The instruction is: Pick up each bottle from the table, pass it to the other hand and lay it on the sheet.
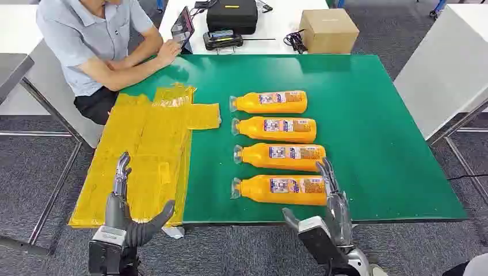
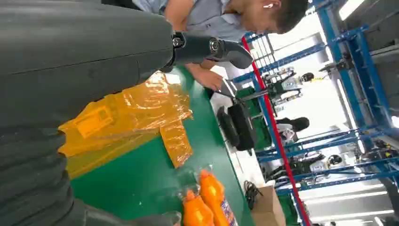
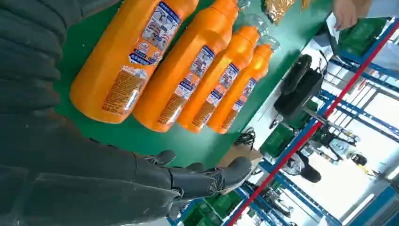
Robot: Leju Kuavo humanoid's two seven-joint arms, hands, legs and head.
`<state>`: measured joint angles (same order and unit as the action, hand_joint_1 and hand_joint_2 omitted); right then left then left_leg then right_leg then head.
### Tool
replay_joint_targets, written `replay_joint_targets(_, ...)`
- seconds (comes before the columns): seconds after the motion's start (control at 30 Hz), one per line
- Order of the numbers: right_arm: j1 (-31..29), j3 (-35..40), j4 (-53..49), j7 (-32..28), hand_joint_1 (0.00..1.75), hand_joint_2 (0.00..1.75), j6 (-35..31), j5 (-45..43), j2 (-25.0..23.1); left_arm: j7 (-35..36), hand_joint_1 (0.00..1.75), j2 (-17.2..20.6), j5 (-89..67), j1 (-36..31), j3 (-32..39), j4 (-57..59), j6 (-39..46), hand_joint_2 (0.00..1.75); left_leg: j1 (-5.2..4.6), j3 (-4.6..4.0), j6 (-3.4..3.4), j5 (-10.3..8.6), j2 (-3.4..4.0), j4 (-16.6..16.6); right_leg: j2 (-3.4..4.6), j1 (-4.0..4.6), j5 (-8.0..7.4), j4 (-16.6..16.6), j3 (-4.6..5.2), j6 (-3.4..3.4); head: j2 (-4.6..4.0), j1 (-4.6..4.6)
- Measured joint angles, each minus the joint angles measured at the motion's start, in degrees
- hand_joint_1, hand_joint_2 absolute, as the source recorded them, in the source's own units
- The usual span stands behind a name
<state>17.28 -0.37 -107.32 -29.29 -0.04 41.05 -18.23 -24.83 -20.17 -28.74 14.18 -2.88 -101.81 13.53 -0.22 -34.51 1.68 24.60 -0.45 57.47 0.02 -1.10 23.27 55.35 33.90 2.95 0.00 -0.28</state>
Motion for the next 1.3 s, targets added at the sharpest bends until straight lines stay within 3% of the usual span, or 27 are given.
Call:
replay_joint_targets(0.9,0.02,-2.12,-0.07,-1.93,0.00,1.75,0.00,-1.25,-0.39,-0.07,0.00,0.00,-0.83,-1.16,-0.07,0.37,-0.57,1.75,0.00,0.00,0.00,0.00,0.00,0.00,0.00,0.00,0.00,0.00,-0.01,0.00,0.00,0.00)
replay_joint_targets(1.03,-0.03,-2.19,-0.07,-2.41,0.00,1.75,-2.03,0.79,-0.37,0.42,0.00,0.00,-1.53,-1.48,-0.29,0.83,-1.11,1.75,0.00,0.01,0.00,0.00,0.00,0.00,0.00,0.00,0.00,0.00,-0.01,0.00,0.00,0.00)
replay_joint_targets(1.3,-0.17,-2.19,-0.11,-0.13,0.00,1.75,-10.03,13.13,0.11,3.21,0.00,0.00,-3.52,-2.58,-3.36,3.49,-3.56,1.75,-0.01,0.01,0.00,0.00,0.00,0.01,0.00,-0.01,-0.01,0.00,-0.02,0.01,0.00,0.00)
